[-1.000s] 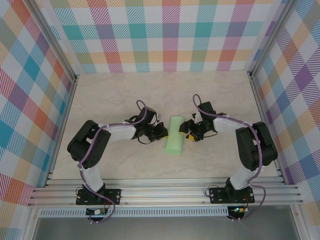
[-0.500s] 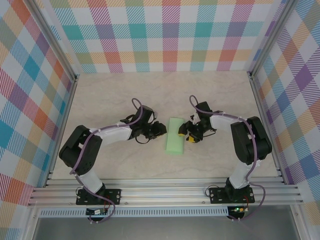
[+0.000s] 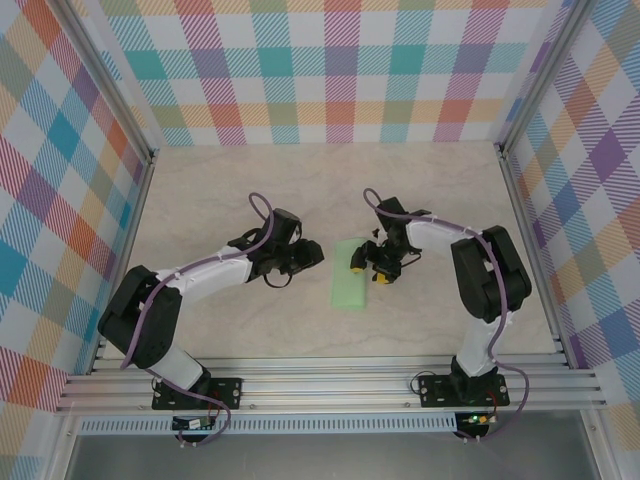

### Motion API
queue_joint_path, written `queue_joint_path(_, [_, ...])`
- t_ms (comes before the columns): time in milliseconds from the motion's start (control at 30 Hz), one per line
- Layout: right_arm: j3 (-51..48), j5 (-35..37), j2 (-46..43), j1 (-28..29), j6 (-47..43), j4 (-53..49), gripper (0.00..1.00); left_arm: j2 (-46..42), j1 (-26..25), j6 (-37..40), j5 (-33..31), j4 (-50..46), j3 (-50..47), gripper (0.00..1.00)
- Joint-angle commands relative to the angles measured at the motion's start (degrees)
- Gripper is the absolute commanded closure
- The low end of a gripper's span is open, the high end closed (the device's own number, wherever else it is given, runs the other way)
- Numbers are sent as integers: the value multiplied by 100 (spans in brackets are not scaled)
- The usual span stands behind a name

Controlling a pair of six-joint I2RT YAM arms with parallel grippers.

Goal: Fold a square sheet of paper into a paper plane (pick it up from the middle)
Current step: Hold the square sheet of paper at the center of the table.

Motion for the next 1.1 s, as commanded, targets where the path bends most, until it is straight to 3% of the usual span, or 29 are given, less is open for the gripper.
queue_joint_path(0, [56,428,331,93,41,-359,34,-173,44,37,-152,-177,-88,65])
queue_joint_path(367, [575,927,655,212,160,-1045,32,-155,42,61,-135,-203,-82,64])
queue_joint_path(1067, [587,971,899,247,231,-1033,34,200,42,96,340,-24,51,67])
